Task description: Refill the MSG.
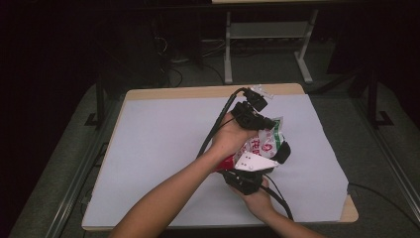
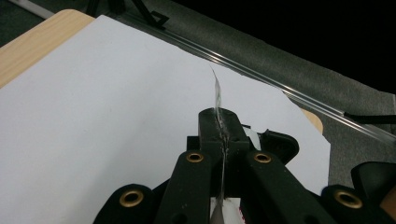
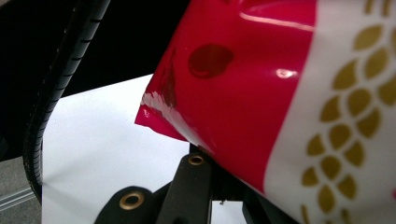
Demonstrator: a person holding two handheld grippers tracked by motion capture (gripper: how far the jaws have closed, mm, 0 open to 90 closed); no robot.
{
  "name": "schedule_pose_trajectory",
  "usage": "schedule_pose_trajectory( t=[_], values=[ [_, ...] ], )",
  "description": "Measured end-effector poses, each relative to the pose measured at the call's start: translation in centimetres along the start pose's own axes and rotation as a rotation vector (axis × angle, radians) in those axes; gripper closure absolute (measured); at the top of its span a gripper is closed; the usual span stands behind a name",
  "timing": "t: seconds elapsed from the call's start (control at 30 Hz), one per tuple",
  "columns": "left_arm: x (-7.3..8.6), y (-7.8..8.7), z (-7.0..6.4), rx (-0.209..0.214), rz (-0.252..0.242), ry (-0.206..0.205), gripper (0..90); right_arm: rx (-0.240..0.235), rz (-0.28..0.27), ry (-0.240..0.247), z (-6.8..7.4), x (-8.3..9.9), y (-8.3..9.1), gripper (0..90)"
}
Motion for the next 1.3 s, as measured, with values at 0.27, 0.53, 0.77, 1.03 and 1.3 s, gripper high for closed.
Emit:
schedule_pose_trajectory(
  t=[0.27, 0.53, 0.77, 1.03, 1.3],
  values=[
    [0.01, -0.02, -0.04, 0.000, 0.002, 0.002, 90.0, -0.002, -0.001, 0.000, 0.02, 0.00, -0.02, 90.0],
    [0.00, -0.04, -0.11, -0.002, 0.005, 0.001, 90.0, -0.004, -0.003, -0.004, 0.05, 0.00, -0.01, 90.0],
    [-0.01, 0.04, -0.20, -0.006, 0.004, -0.003, 90.0, -0.004, -0.010, 0.004, 0.05, -0.03, -0.04, 90.0],
    [-0.07, -0.06, -0.26, -0.013, 0.007, -0.006, 90.0, -0.008, -0.015, -0.005, 0.06, -0.03, -0.05, 90.0],
    [-0.22, -0.12, -0.49, -0.008, 0.003, -0.006, 90.0, -0.009, -0.018, -0.004, 0.08, -0.08, 0.03, 90.0]
  ],
)
Point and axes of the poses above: each handheld gripper's, and its own axes: y roughly backward along the jaws, x roughly out of its underside, z roughly to its left, the point moved 1 cm from there along -y, roughly forward along the jaws, and after that the axes turned 3 degrees about y, right-handed, at the moved point
